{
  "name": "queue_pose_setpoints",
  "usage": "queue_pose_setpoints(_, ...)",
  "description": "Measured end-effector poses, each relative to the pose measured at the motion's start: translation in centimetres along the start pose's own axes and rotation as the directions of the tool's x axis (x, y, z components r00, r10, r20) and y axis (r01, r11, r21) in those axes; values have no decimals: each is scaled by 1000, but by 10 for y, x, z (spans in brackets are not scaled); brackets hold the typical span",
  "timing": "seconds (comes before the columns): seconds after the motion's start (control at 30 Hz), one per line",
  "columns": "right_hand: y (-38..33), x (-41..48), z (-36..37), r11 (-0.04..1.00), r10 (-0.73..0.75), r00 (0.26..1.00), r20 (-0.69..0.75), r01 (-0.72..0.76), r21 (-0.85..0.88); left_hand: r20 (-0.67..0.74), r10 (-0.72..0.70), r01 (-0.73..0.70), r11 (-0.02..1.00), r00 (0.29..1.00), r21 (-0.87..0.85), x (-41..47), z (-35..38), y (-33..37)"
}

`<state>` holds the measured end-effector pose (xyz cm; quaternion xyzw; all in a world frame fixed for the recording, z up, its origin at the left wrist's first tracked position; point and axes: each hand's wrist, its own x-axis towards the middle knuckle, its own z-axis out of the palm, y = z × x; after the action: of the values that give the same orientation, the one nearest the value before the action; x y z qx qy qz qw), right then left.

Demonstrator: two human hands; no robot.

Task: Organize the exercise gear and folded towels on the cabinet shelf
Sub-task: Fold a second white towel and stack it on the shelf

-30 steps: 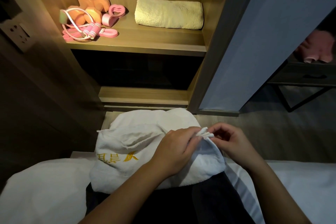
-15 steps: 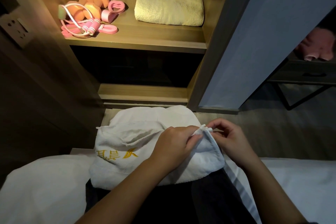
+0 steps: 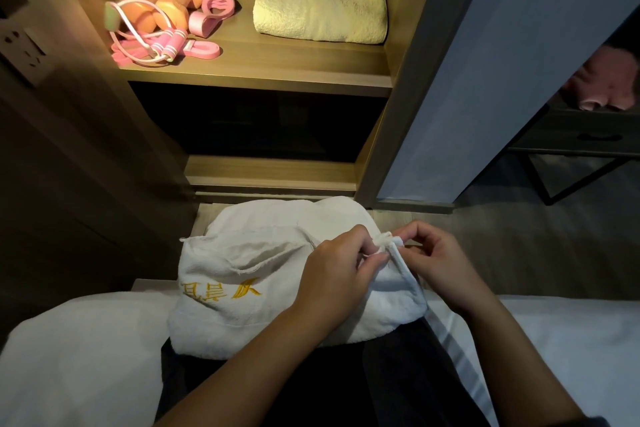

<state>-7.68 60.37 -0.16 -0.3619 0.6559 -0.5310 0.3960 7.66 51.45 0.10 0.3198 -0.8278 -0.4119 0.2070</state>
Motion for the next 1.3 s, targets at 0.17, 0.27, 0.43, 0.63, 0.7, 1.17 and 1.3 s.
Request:
queue_pose_setpoints(0.17, -5, -3, -4, 998, 46, 997, 65, -49, 48, -18, -10, 10, 1000, 1000, 7, 3, 1, -3)
queue_pose_setpoints(0.27, -2, -1, -7, 995, 90, 992, 82, -94, 42, 50, -11, 13, 999, 999, -39, 8, -4, -9)
queue_pose_setpoints(0.43, 1, 5, -5, 983, 184, 975, 122, -181, -31, 163, 38, -50, 996, 986, 75, 10, -29, -22)
queue_pose_setpoints(0.63, 1, 13, 1, 973, 213, 970, 121, -199, -118, 113, 81, -118, 916, 990, 384, -5, -103, -58)
queue_pose_setpoints(0.7, 2, 16, 1, 972, 212, 969, 126, -196, -126, 122, 18, -68, 901, 992, 428, -14, -122, -67)
queue_pose_setpoints(1.17, 16, 22, -12, 959, 198, 976, 88, -174, -225, 268, -77, -99, 804, 960, 586, -27, -183, -90)
queue_pose_setpoints(1.3, 16, 22, -12, 958, 202, 976, 85, -178, -226, 408, 2, -263, 768, 913, 584, -22, -202, -93)
